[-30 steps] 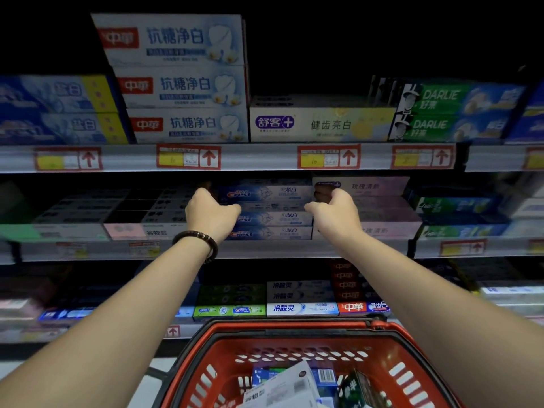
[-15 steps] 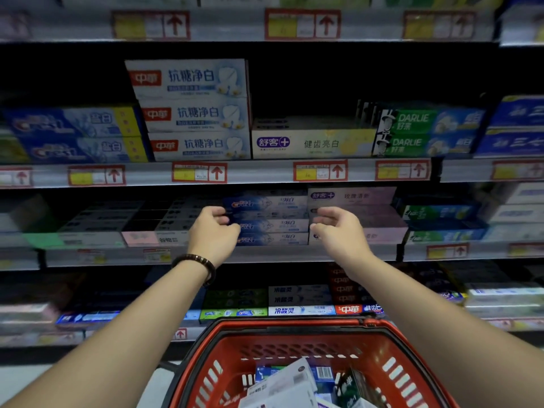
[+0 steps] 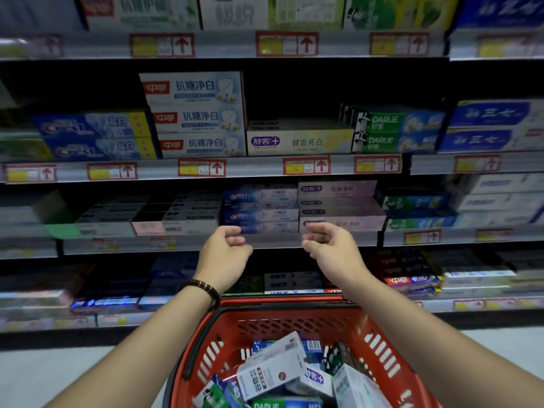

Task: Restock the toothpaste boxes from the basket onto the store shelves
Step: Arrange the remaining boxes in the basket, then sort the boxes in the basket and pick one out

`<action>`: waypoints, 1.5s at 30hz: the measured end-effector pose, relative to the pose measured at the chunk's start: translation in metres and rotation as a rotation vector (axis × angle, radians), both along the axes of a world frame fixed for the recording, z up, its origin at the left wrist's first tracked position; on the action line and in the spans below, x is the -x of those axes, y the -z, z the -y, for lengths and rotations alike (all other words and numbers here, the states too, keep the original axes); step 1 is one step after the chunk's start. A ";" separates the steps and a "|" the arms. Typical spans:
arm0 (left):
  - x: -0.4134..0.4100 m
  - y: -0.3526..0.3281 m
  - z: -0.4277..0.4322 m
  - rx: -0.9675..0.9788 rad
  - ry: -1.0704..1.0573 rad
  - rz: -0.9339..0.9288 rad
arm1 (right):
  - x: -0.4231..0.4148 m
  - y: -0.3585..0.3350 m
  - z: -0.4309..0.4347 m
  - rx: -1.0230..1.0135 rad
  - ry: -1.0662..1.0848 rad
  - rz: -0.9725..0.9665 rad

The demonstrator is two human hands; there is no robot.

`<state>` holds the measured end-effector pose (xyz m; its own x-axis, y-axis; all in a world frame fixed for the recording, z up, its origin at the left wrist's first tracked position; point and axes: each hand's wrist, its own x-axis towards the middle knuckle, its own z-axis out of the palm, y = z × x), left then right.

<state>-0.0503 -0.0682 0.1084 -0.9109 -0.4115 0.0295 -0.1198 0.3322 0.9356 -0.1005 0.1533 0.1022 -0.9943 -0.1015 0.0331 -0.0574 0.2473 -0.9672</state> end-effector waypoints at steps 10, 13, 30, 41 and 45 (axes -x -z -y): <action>-0.053 0.014 -0.019 -0.002 0.073 0.051 | -0.057 0.012 -0.018 -0.005 -0.019 0.026; -0.065 0.022 -0.021 0.009 0.087 0.085 | -0.066 0.021 -0.024 -0.007 -0.026 0.045; -0.092 0.064 0.001 0.060 0.190 0.315 | -0.090 0.063 -0.045 0.043 -0.174 0.274; -0.107 0.092 -0.015 0.123 0.364 0.472 | -0.101 0.091 -0.049 -0.103 -0.318 0.374; -0.109 0.100 -0.018 0.163 0.438 0.558 | -0.105 0.109 -0.053 -0.295 -0.392 0.398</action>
<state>0.0586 -0.0502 0.0087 -0.8884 -0.0354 -0.4577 -0.3886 0.5890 0.7086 0.0050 0.2059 -0.0063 -0.8115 -0.4094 -0.4169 0.1523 0.5406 -0.8274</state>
